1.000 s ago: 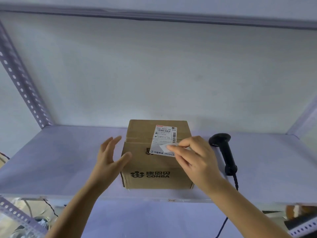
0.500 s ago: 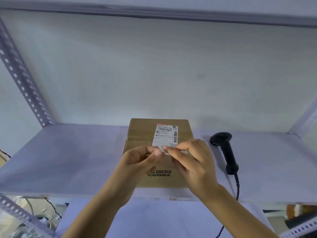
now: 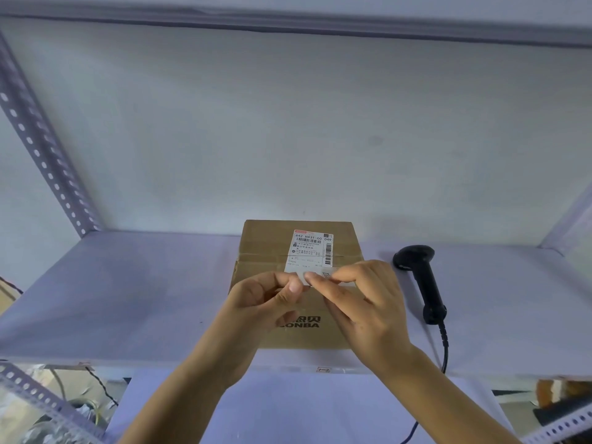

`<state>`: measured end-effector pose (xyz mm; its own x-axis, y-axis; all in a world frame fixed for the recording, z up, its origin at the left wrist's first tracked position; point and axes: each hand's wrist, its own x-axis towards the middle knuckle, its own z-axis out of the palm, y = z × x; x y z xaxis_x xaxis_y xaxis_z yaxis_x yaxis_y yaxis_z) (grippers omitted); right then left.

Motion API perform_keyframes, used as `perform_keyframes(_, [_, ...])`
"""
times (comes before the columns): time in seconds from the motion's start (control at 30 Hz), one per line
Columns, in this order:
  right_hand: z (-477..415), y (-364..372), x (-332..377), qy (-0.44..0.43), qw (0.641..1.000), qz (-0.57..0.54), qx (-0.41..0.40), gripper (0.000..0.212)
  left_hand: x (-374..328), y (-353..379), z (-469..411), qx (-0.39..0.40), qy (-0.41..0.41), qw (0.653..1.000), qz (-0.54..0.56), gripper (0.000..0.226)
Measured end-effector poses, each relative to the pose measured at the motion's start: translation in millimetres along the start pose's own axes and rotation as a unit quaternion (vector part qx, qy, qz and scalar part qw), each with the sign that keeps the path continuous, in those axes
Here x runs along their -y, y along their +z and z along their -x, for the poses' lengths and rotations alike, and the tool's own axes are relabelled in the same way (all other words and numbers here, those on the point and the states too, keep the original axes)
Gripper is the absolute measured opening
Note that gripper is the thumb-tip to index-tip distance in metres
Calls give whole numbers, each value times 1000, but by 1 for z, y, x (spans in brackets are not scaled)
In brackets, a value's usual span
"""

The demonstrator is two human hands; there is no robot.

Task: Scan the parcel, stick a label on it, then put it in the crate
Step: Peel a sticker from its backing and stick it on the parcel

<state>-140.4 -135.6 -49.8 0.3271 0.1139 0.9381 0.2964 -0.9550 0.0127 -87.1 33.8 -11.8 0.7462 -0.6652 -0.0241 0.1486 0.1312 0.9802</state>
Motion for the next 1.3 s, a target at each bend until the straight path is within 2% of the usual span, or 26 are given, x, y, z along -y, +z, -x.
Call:
perform_keyframes(0.2, [-1, 0, 0, -5, 1000, 7, -5, 25, -4, 1, 1, -4, -3, 1000, 13, 15])
perform_keyframes(0.43, [0, -1, 0, -4, 1000, 16, -7, 23, 0, 2, -2, 1, -4, 1000, 13, 19])
perform_keyframes(0.53, [0, -1, 0, 0, 1000, 20, -9, 23, 2, 3, -2, -3, -2, 1000, 16, 14])
perform_keyframes(0.67, [0, -3, 0, 7, 1000, 26, -11, 19, 4, 4, -4, -15, 1, 1000, 23, 28])
perform_keyframes(0.83, [-1, -4, 1, 2, 999, 36, -16, 20, 4, 6, -3, -23, 1, 999, 22, 19])
perform_keyframes(1.13, [-1, -5, -1, 1, 999, 47, -22, 15, 5, 9, -4, -36, 4, 999, 27, 20])
perform_keyframes(1.3, [0, -5, -2, -4, 999, 42, -23, 23, 5, 10, -4, -23, 6, 1000, 20, 17])
